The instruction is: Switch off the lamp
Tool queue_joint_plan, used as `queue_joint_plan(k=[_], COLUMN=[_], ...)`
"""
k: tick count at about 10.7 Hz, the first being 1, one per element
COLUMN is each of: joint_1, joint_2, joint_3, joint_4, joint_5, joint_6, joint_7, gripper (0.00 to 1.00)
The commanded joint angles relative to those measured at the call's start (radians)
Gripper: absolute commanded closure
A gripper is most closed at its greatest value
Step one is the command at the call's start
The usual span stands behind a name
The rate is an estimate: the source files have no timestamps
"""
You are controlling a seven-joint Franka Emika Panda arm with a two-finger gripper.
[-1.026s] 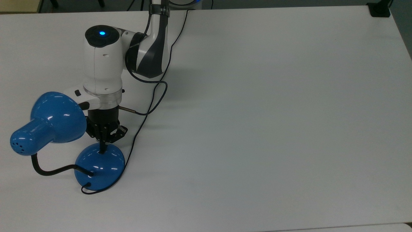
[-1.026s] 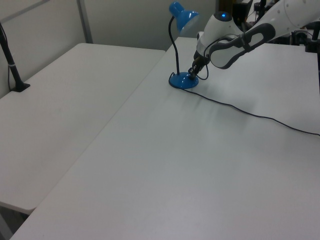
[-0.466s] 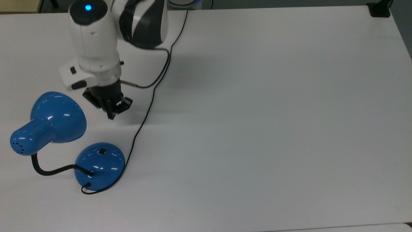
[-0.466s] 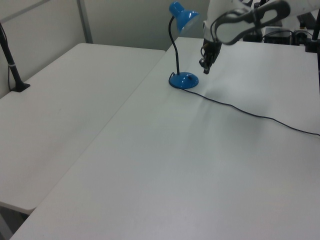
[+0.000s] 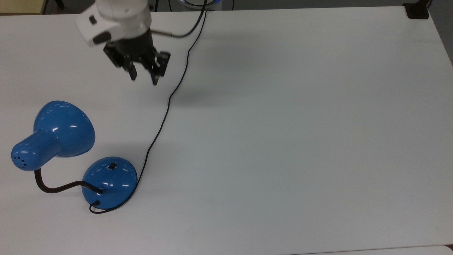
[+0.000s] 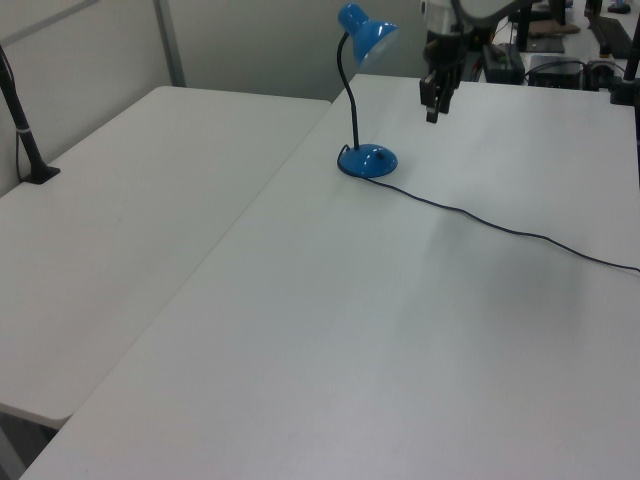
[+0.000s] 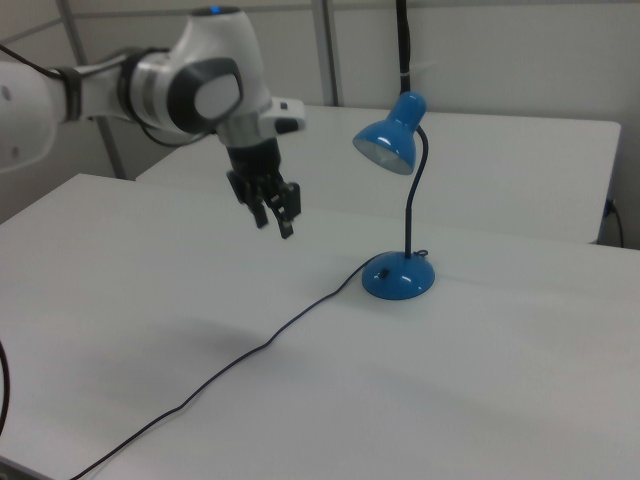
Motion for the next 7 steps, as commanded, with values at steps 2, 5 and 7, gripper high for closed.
queue_joint_plan(k=[2,5,7], joint_1=[0.002,-0.005,-0.005], joint_2=[-0.095,-0.083,-0.083], joint_3=[-0.009,-0.012,-0.012], joint_4=[-0.025,0.007,0.009], joint_5=[-0.002,-0.002,-0.002], joint_6=[-0.132,-0.194,-0.191], joint_7=[-0.092,-0.113,-0.11], gripper=[0.0,0.0,0.0])
